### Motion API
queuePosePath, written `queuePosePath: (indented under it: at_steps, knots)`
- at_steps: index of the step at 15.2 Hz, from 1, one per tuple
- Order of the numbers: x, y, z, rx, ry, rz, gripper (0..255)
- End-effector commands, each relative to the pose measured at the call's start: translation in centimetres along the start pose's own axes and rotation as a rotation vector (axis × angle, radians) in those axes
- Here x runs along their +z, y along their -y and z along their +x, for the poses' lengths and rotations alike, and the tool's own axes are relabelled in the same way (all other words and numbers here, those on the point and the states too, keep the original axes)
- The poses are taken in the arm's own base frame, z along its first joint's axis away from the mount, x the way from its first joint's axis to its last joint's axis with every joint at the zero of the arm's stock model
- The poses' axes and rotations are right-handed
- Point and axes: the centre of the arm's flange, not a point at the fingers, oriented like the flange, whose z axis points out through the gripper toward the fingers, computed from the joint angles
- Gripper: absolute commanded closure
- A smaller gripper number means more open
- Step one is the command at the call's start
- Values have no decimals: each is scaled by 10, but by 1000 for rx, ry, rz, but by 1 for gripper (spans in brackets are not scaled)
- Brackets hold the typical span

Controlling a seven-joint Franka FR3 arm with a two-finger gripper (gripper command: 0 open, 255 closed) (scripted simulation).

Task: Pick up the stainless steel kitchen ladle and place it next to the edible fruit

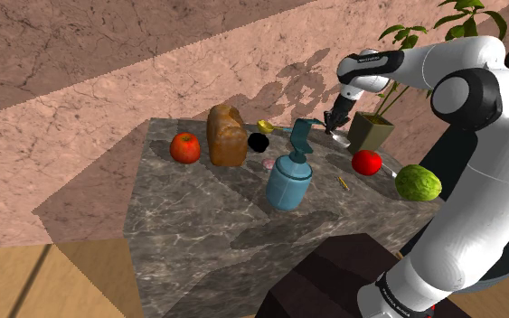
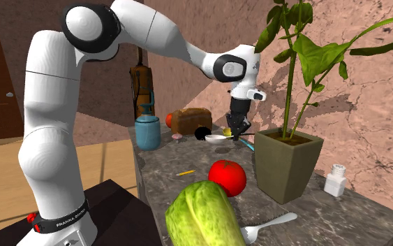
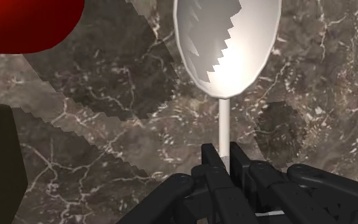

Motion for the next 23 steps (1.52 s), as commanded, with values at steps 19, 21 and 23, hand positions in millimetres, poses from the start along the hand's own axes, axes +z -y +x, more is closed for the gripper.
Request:
queuePosePath:
  at_steps: [19,21,23]
  knots:
    - [-66,70,-27,0,0,0,255]
    - [-63,94,-37,0,0,0,255]
    - [-60,119,-47,0,0,0,255]
